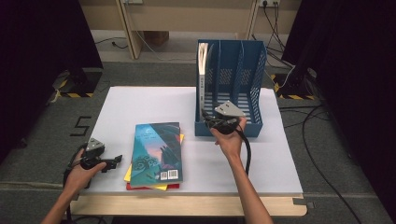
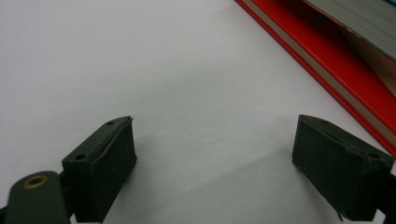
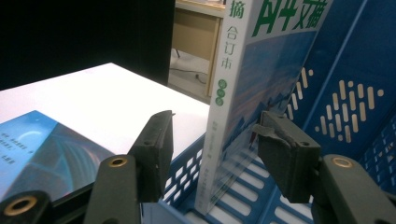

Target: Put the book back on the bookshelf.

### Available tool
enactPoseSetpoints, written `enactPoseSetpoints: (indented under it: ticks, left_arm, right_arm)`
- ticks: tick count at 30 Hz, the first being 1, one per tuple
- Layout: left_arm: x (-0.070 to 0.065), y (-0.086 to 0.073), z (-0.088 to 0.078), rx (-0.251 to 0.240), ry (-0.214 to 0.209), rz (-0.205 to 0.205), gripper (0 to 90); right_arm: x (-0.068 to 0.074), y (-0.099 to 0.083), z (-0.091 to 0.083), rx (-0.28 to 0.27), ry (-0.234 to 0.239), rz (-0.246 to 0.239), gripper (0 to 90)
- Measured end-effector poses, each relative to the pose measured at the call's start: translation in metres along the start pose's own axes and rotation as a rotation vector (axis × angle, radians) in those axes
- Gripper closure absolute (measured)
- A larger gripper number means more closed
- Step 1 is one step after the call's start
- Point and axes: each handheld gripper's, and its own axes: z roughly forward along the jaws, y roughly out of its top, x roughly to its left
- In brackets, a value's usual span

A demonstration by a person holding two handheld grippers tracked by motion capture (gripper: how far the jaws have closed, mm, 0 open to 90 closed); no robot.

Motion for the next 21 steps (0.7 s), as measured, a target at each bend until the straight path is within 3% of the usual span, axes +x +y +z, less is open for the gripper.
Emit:
enactPoseSetpoints:
  ticks: [8, 21]
  left_arm:
    - [0.0, 0.0, 0.0, 0.0, 0.0, 0.0, 12.5]
    - [0.0, 0.0, 0.0, 0.0, 0.001, 0.0, 12.6]
  right_arm:
    - [0.007, -0.006, -0.009, 0.011, 0.047, 0.061, 40.7]
    - [0.023, -0.016, -0.02, 0.051, 0.103, 0.085, 33.8]
